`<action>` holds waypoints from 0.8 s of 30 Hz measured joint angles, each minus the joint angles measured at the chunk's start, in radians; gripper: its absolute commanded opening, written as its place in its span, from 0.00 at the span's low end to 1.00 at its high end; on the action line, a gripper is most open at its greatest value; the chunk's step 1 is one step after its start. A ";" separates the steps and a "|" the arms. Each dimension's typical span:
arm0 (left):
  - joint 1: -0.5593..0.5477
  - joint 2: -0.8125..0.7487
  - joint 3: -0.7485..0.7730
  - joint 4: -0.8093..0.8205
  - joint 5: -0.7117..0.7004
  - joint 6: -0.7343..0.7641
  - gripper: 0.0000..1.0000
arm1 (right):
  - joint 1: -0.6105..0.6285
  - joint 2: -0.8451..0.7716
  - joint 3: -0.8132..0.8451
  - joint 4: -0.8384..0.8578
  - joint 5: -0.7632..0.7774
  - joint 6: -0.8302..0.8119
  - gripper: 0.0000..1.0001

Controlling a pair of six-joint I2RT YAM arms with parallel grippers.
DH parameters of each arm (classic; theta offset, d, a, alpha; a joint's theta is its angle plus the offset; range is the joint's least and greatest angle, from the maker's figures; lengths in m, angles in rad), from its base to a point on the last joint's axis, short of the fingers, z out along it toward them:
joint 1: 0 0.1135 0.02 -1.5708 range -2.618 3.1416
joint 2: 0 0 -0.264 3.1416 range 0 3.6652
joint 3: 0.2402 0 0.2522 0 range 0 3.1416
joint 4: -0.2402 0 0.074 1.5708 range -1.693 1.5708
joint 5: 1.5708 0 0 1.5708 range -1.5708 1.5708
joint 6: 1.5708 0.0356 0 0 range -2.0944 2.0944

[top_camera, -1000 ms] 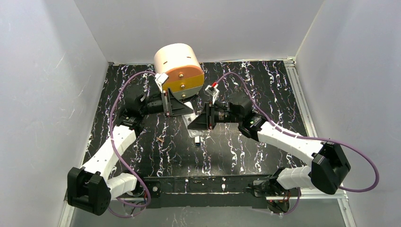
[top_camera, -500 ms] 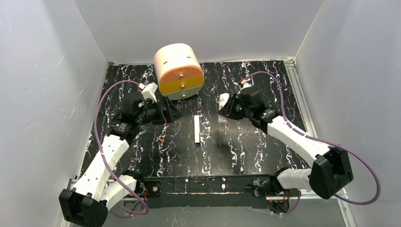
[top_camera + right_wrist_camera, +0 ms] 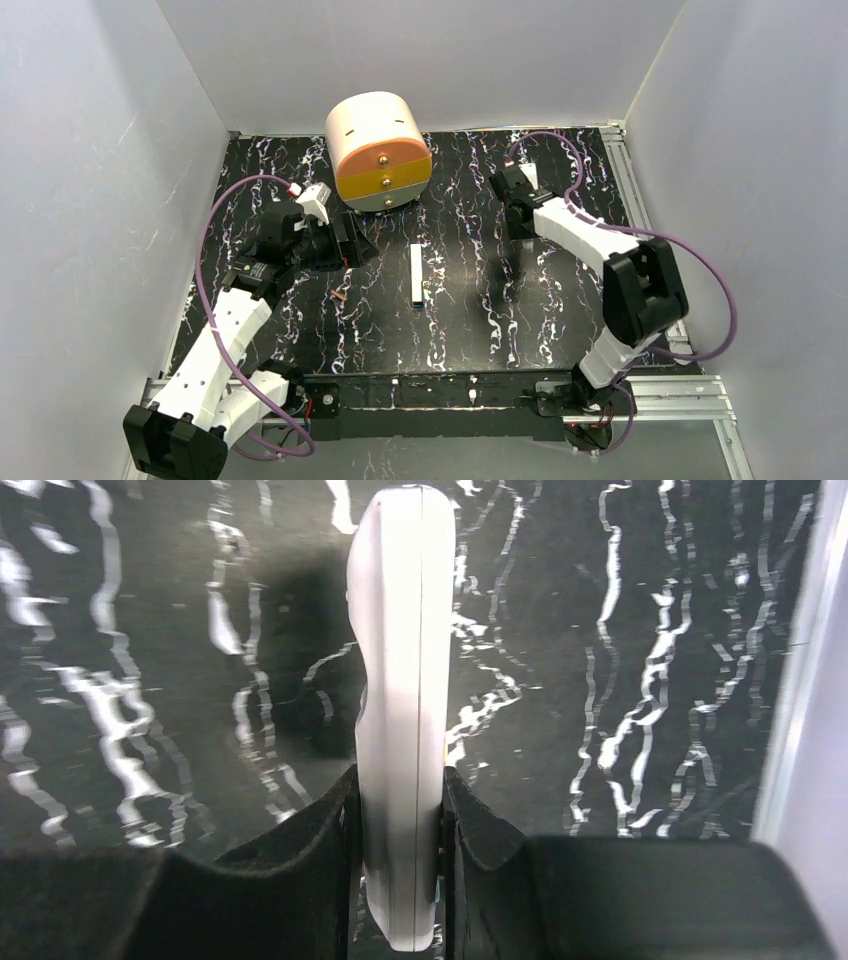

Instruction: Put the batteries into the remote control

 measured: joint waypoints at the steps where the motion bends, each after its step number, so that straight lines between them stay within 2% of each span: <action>1: 0.000 0.000 0.000 -0.002 -0.005 0.002 0.98 | 0.000 0.022 0.010 -0.011 0.022 -0.018 0.14; 6: 0.000 -0.006 0.000 -0.012 -0.049 0.008 0.98 | 0.000 0.140 0.034 -0.076 0.128 -0.100 0.14; 15: 0.000 -0.021 0.000 -0.013 -0.080 0.014 0.99 | 0.005 0.261 0.036 -0.128 0.224 -0.140 0.17; 21: 0.000 -0.019 0.000 -0.014 -0.080 0.017 0.98 | 0.019 0.288 0.035 -0.128 0.226 -0.143 0.25; 24: 0.000 -0.016 0.000 -0.019 -0.080 0.019 0.98 | 0.025 0.288 0.035 -0.128 0.217 -0.143 0.35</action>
